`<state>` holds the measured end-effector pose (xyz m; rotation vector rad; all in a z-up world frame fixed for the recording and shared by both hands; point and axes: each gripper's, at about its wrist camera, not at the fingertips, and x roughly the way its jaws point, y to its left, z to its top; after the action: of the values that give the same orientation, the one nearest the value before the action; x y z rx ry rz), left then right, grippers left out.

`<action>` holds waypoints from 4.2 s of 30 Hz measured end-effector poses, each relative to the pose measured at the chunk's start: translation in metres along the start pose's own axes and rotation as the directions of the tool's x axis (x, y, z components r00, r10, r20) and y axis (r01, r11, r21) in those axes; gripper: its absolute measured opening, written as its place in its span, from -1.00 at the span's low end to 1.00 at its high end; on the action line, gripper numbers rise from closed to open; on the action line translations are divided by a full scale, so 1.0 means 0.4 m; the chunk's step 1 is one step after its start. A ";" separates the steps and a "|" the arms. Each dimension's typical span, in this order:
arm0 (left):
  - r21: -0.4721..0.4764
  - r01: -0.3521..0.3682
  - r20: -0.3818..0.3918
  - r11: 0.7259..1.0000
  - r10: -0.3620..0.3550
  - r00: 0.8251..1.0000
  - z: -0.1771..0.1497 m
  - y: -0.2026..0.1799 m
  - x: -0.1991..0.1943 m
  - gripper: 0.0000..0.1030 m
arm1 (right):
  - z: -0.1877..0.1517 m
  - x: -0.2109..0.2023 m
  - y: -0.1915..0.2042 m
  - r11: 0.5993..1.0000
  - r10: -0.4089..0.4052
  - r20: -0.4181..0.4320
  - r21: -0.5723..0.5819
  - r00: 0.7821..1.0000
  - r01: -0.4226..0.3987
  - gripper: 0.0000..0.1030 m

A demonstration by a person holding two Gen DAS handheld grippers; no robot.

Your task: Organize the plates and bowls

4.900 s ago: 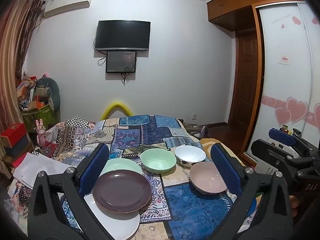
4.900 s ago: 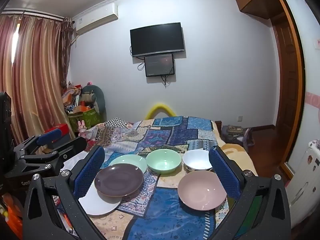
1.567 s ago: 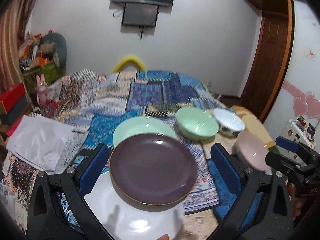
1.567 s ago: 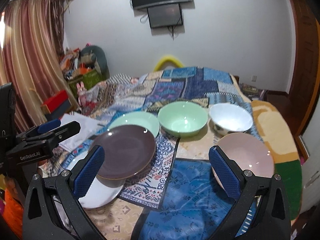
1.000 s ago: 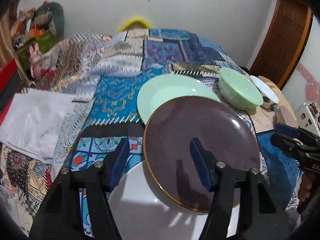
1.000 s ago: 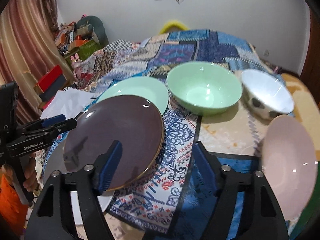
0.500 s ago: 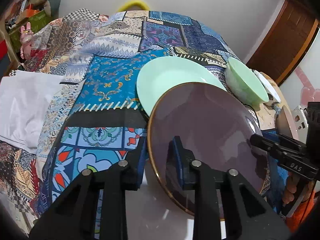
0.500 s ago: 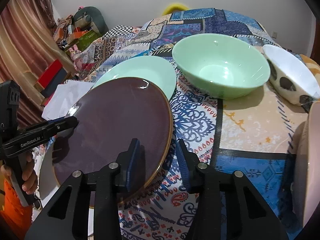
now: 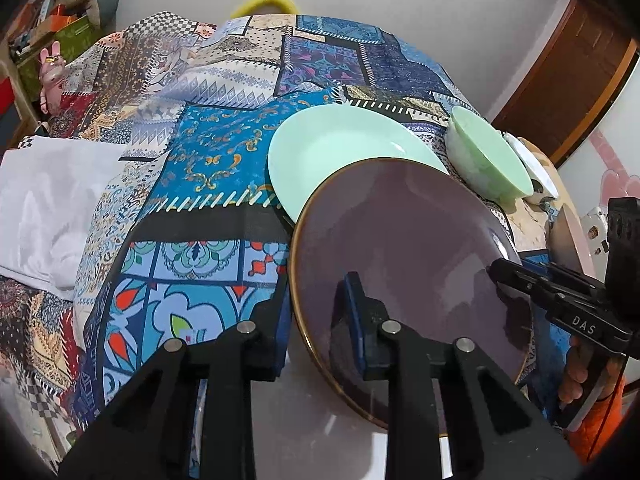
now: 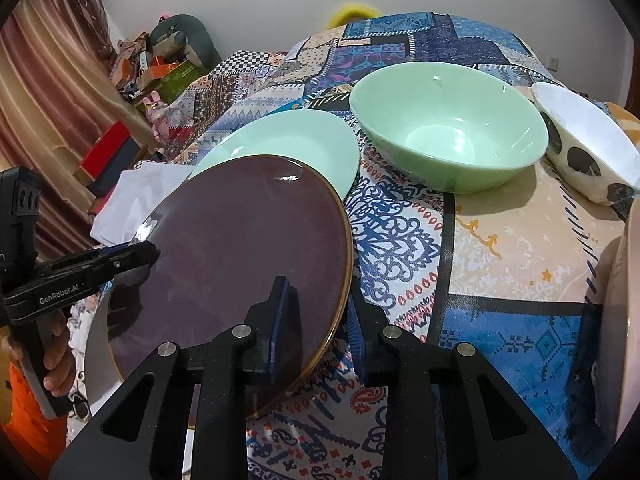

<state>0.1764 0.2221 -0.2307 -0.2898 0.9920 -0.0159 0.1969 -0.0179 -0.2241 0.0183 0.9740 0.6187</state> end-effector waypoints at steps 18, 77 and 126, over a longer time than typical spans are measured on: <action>0.011 0.032 0.030 0.999 -0.032 0.999 -0.046 -0.099 -0.083 -0.51 | -0.035 -0.106 -0.034 1.000 -0.007 0.041 0.030 0.999 0.006 -0.53; 0.072 0.054 -0.136 0.996 -0.044 0.990 -0.113 -0.356 0.073 -0.51 | -0.196 -0.211 -0.238 0.981 -0.128 0.011 0.146 0.992 0.125 -0.51; -0.132 -0.163 0.058 0.978 0.172 0.983 -0.262 0.032 -0.219 0.70 | -0.097 -0.102 0.165 0.975 -0.034 0.038 -0.220 0.999 0.041 0.39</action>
<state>0.0400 0.2227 -0.2154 -0.3199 0.9480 0.2099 0.1182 0.0064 -0.1964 -0.1863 0.8658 0.6869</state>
